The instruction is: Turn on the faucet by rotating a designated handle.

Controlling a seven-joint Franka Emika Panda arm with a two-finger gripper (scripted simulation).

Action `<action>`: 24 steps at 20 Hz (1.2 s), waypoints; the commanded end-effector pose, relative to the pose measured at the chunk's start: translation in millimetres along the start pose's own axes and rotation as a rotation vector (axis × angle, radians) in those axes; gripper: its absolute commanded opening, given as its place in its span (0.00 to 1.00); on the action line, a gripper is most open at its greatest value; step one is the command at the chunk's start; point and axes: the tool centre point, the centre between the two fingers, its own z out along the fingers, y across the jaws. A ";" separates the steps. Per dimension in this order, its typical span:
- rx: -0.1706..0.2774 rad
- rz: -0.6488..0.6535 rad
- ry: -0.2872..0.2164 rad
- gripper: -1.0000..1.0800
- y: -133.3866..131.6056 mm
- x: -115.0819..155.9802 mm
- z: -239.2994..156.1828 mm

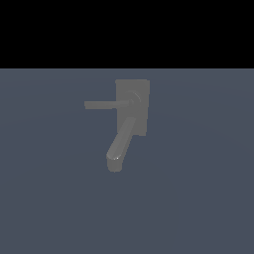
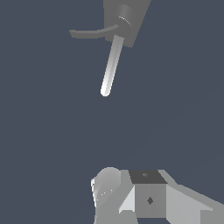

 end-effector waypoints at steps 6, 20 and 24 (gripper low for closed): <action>-0.017 -0.018 0.012 0.00 -3.8 2.5 -2.0; -0.213 -0.080 -0.065 0.00 19.2 19.4 17.8; -0.312 -0.112 -0.117 0.00 33.8 27.5 28.0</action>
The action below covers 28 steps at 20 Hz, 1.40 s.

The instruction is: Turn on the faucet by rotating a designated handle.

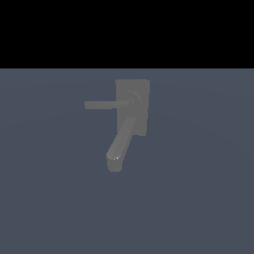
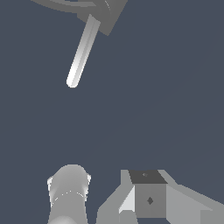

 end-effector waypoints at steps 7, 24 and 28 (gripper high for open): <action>-0.221 -0.094 -0.118 0.00 27.7 19.4 26.3; -0.632 -0.356 -0.327 0.00 70.9 71.3 62.0; -0.721 -0.430 -0.368 0.00 76.8 86.9 68.8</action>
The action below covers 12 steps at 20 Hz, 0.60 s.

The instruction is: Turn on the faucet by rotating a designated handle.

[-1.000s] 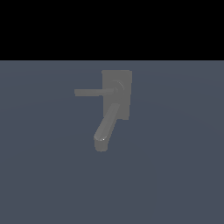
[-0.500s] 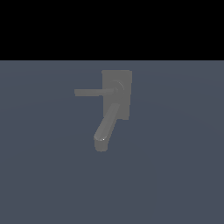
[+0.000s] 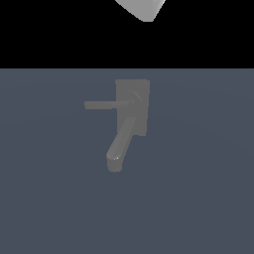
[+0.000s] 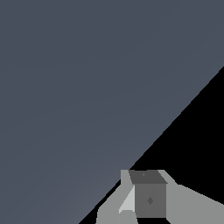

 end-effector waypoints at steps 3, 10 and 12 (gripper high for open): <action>-0.107 -0.080 -0.036 0.00 8.3 18.3 5.5; -0.269 -0.207 -0.076 0.00 17.9 50.6 10.0; -0.314 -0.244 -0.085 0.00 19.8 60.8 10.5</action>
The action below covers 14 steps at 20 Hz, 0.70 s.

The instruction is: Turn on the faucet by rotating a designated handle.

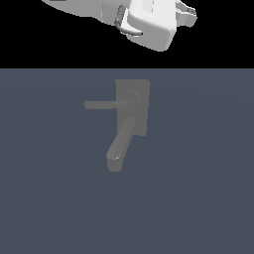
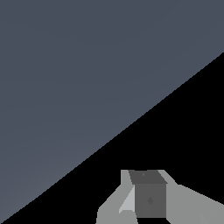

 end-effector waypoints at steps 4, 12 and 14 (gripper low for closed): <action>-0.128 -0.099 -0.019 0.00 10.1 27.6 -0.1; -0.305 -0.231 -0.028 0.00 19.8 70.8 -6.4; -0.341 -0.257 -0.027 0.00 21.0 80.2 -8.5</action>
